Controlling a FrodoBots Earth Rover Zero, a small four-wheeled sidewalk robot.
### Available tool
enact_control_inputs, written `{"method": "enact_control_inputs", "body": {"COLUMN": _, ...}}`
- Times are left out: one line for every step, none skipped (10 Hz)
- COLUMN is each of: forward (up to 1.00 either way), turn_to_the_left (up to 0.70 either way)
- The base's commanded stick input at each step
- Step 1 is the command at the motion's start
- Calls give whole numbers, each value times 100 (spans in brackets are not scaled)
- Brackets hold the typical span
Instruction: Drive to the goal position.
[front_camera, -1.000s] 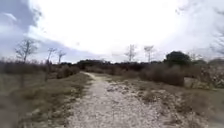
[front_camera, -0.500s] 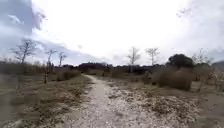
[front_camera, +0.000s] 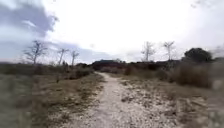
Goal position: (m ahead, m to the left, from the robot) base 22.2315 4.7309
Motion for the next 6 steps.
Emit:
{"method": "enact_control_inputs", "body": {"forward": 70, "turn_to_the_left": 0}}
{"method": "enact_control_inputs", "body": {"forward": 70, "turn_to_the_left": 0}}
{"method": "enact_control_inputs", "body": {"forward": 70, "turn_to_the_left": 0}}
{"method": "enact_control_inputs", "body": {"forward": 70, "turn_to_the_left": 0}}
{"method": "enact_control_inputs", "body": {"forward": 70, "turn_to_the_left": 0}}
{"method": "enact_control_inputs", "body": {"forward": 70, "turn_to_the_left": 0}}
